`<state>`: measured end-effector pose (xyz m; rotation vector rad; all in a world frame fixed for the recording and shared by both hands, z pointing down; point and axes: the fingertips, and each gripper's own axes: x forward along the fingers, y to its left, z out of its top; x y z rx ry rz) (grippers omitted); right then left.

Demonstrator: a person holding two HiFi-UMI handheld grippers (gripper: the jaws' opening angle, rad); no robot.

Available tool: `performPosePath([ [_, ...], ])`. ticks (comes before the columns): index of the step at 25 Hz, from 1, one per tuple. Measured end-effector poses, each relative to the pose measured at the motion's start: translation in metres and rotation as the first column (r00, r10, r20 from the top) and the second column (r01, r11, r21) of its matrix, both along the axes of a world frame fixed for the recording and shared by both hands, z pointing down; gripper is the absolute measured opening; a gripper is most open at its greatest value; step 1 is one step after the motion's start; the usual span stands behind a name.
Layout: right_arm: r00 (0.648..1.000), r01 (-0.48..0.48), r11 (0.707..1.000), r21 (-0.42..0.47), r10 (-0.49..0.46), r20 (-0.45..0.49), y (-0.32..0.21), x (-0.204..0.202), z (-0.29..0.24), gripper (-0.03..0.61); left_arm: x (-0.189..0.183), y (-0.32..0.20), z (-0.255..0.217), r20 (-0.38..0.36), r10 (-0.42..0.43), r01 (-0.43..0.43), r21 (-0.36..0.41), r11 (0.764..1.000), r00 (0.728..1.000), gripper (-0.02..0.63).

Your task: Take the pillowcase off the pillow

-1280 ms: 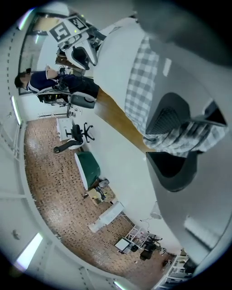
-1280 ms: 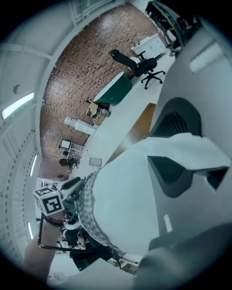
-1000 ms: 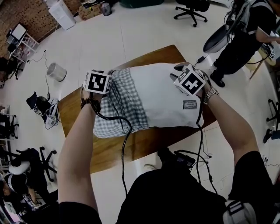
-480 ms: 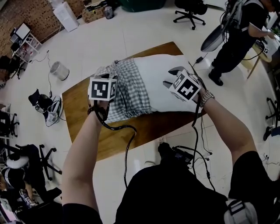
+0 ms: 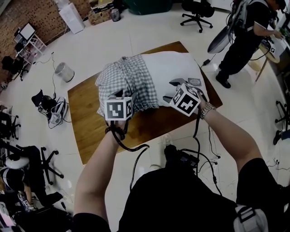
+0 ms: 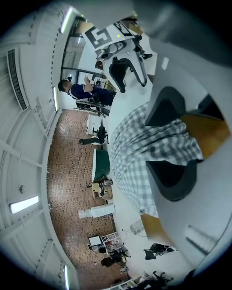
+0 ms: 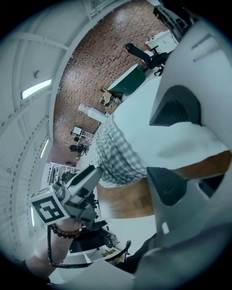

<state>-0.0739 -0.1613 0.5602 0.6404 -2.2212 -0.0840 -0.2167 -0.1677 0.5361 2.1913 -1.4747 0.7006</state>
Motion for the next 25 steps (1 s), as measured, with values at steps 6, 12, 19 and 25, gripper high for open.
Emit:
performPosePath([
  [6, 1.0, 0.005, 1.0, 0.029, -0.005, -0.022, 0.021, -0.009, 0.018, 0.29, 0.008, 0.034, 0.036, -0.046, -0.022, 0.02, -0.035, 0.999, 0.999, 0.246],
  [12, 0.998, 0.016, 0.997, 0.079, -0.011, -0.063, 0.021, -0.013, 0.035, 0.295, 0.025, 0.039, 0.059, -0.074, -0.037, 0.033, -0.065, 0.997, 0.997, 0.247],
  [19, 0.993, 0.006, 0.989, 0.148, 0.011, -0.117, 0.012, -0.02, 0.05, 0.298, 0.03, 0.035, 0.086, -0.121, -0.075, 0.063, -0.105, 0.992, 0.99, 0.253],
  [25, 0.983, 0.017, 0.978, 0.207, 0.021, -0.184, -0.002, -0.022, 0.076, 0.298, 0.025, 0.02, 0.12, -0.145, -0.136, 0.114, -0.151, 0.982, 0.98, 0.253],
])
